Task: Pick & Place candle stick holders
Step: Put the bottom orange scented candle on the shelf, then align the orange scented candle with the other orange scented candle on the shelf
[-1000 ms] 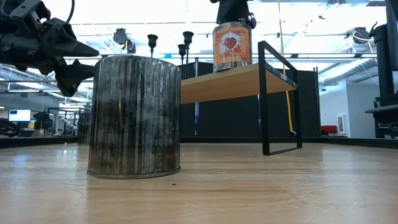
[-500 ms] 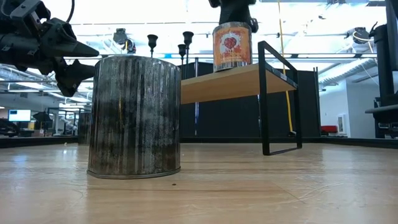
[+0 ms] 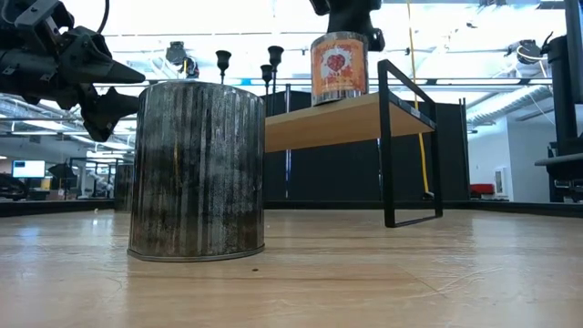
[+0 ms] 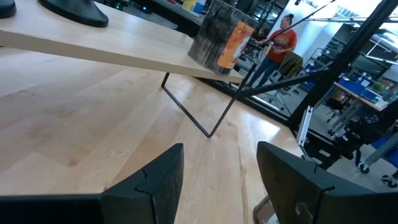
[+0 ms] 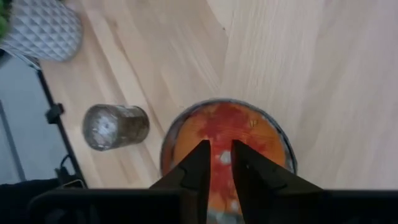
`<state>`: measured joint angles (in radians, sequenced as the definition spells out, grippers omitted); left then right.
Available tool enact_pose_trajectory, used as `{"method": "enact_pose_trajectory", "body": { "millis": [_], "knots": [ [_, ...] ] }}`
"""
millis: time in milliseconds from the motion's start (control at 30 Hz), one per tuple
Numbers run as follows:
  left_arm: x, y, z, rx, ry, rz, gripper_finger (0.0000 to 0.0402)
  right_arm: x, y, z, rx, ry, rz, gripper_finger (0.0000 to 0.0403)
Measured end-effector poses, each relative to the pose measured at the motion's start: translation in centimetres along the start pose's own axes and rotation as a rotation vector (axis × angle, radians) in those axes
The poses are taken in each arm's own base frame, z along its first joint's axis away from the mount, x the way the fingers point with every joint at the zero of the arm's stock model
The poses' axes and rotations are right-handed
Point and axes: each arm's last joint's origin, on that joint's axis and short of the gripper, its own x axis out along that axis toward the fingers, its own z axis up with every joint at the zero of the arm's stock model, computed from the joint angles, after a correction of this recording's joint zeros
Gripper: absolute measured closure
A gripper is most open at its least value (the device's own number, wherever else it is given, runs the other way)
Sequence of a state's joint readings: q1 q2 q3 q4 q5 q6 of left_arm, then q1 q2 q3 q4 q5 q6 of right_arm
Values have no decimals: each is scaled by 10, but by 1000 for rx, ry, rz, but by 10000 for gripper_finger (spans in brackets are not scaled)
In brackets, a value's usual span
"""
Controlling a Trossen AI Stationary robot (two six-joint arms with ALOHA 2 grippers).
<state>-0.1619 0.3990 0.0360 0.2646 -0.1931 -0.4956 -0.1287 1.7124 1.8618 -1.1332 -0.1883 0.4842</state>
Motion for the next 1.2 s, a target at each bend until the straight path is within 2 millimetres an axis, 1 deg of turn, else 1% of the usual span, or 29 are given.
{"method": "enact_pose_trajectory", "body": {
  "millis": [267,433,567,733,800,867,967,1100,1200],
  "knots": [
    [0,0,0,-8,-2,-1,192,-41,2,-12,6,-85,46,344],
    [0,0,0,-62,-2,-2,192,-69,-2,-24,-91,-129,50,344],
    [0,0,0,-123,-3,-2,192,-96,-6,-36,-105,-201,42,344],
    [0,-2,3,-173,-29,-19,192,-130,-10,-54,-141,-322,-20,344],
    [0,-2,4,-177,-36,-23,192,-139,-11,-62,-153,-344,-16,344],
    [0,-3,6,-181,-57,-29,192,-145,-15,-71,-154,-357,-22,344],
    [-1,-3,11,-207,-139,14,192,-146,-23,-88,-148,-352,-31,344],
    [-2,-2,18,-195,-267,91,192,-137,-36,-109,-113,-338,-33,344],
    [-4,-2,22,-156,-330,142,192,-127,-45,-122,-94,-374,-12,344]
  ]
}}
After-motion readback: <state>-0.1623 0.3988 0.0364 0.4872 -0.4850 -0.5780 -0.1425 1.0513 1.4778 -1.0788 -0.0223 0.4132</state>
